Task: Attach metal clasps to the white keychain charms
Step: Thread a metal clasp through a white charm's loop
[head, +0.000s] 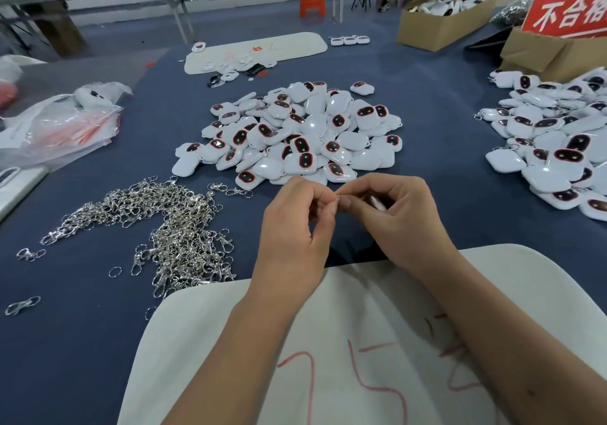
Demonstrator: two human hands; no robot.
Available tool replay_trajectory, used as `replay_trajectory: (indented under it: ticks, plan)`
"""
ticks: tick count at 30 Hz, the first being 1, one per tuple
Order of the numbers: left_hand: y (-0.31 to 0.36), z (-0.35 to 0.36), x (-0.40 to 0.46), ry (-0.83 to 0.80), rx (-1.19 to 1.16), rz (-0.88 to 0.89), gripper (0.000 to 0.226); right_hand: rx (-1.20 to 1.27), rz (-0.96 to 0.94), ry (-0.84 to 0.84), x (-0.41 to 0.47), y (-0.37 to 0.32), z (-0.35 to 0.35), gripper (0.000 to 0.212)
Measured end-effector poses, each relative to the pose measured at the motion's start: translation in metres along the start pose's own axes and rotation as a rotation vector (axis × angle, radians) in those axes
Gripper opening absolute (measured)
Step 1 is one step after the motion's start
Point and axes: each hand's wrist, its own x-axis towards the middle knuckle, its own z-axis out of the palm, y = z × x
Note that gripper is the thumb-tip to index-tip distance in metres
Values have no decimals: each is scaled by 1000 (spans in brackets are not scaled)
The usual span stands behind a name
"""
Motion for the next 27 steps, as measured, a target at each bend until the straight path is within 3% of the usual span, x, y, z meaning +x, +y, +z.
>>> replay_trajectory:
  ticks: [12, 15, 19, 27]
  plan:
    - [0, 0, 0, 3, 28, -45, 14, -321, -297, 84, -1, 1, 4, 15]
    - [2, -2, 1, 19, 44, -5, 16, -208, -193, 59, 0, 2, 5, 13]
    - [3, -4, 1, 30, 43, 39, 17, -41, 3, -94, 2, 4, 2, 15]
    - [3, -3, 1, 19, 0, 82, 14, 96, 31, -72, 3, 1, -5, 10]
